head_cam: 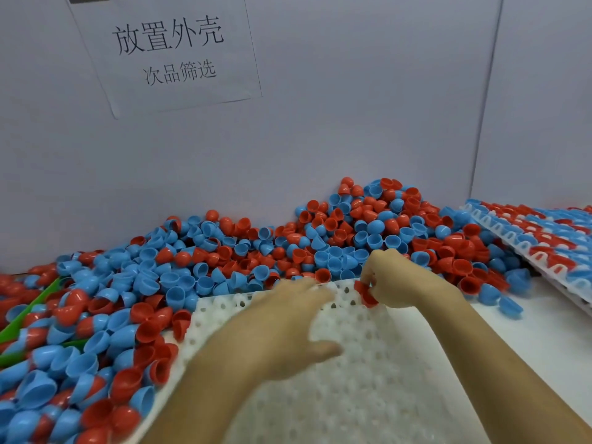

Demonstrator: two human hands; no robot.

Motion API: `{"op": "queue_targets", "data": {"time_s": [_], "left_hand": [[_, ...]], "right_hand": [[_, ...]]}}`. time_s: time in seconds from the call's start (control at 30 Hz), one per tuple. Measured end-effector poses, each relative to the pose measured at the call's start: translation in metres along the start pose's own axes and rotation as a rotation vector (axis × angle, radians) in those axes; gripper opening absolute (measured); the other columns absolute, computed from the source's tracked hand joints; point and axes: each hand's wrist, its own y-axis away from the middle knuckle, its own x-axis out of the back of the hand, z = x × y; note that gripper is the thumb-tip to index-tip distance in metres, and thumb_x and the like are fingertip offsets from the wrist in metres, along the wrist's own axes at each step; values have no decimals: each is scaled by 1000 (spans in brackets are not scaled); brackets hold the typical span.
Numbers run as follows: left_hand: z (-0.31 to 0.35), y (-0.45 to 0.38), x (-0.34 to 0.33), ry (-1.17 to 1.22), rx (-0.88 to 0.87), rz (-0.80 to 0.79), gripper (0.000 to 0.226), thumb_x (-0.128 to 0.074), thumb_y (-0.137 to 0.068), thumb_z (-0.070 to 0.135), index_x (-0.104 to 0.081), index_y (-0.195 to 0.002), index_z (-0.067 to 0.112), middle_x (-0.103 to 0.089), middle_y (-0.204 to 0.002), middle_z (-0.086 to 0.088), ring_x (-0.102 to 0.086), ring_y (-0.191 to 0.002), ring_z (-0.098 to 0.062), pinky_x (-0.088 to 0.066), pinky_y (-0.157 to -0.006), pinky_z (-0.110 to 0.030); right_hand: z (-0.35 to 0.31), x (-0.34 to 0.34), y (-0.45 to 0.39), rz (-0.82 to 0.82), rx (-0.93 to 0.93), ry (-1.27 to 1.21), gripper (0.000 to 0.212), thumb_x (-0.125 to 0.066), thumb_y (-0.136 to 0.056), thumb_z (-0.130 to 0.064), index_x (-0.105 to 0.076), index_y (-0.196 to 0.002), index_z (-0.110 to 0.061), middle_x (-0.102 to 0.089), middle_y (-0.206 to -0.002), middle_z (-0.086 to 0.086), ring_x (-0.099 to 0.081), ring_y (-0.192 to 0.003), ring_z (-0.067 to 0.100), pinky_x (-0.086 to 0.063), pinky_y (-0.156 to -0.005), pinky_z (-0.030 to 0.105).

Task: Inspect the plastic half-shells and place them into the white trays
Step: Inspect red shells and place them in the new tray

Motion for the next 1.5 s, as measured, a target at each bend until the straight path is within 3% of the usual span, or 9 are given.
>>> {"op": "queue_targets", "data": {"time_s": [0.1, 0.4, 0.6, 0.9, 1.07, 1.27, 1.33, 1.4, 1.5], "left_hand": [[-60, 8, 9, -64, 295, -74, 105, -64, -75, 74, 0, -155, 48, 9, -166, 15, 8, -154, -20, -10, -122, -53], [-113, -4, -29, 33, 279, 88, 96, -29, -63, 96, -17, -150, 57, 5, -165, 22, 9, -153, -10, 1, -121, -50], [-118, -8, -33, -12, 284, 119, 101, -20, -57, 100, -16, -149, 59, 2, -165, 22, 5, -153, -10, -1, -121, -49], [-118, -8, -33, 50, 268, 158, 100, -26, -60, 98, -19, -150, 56, -2, -165, 21, 1, -153, -11, -2, -121, -51], [-101, -5, -17, -19, 282, 191, 81, -45, -80, 81, -26, -152, 48, -12, -166, 13, -9, -153, -12, -7, -123, -50], [-14, 17, 7, 55, 72, -70, 77, -57, -80, 77, -27, -147, 53, -21, -160, 25, -26, -144, -4, -28, -114, -34], [19, 25, -6, 51, -31, -209, 86, -58, -72, 84, -15, -143, 63, -9, -160, 30, -19, -146, -2, -27, -108, -33], [37, 30, -27, 30, -93, -280, 89, -56, -71, 87, -1, -139, 70, 6, -160, 33, -1, -151, -5, -18, -116, -44], [33, 30, -58, -39, -164, -154, 73, -46, -87, 76, 0, -143, 66, 17, -161, 29, 26, -149, -7, 12, -122, -46]], "right_hand": [[1, -6, -4, -29, 5, 12, 27, -59, -93, -5, -72, -116, -11, -71, -110, 9, -67, -93, 22, -59, -84, 32], [7, -7, -7, 4, 30, -8, 27, -63, -92, -11, -73, -117, -15, -71, -100, 2, -65, -81, 16, -58, -74, 25], [5, -7, -10, 60, 31, -32, 19, -67, -91, -13, -76, -107, -12, -75, -96, 6, -71, -83, 21, -61, -80, 35], [7, 13, -3, 151, 71, -18, 14, -64, -94, -17, -77, -92, -10, -74, -88, 7, -70, -78, 20, -61, -74, 35], [-4, 26, 23, 197, 161, -136, 14, -64, -95, -17, -77, -92, -12, -74, -87, 1, -69, -75, 15, -60, -70, 31], [7, 18, 78, -5, 282, -261, 6, -69, -91, -31, -71, -89, -36, -70, -91, -16, -65, -88, -1, -52, -77, 17], [20, 19, 99, -62, 267, -323, 8, -70, -90, -31, -70, -86, -38, -71, -90, -18, -64, -89, -4, -50, -76, 15], [31, 20, 114, -111, 248, -367, 5, -71, -89, -31, -73, -87, -35, -71, -90, -20, -64, -90, -2, -50, -79, 19], [39, 25, 129, -157, 239, -313, 3, -73, -86, -34, -74, -87, -37, -70, -87, -25, -64, -87, -4, -48, -72, 17]]}}
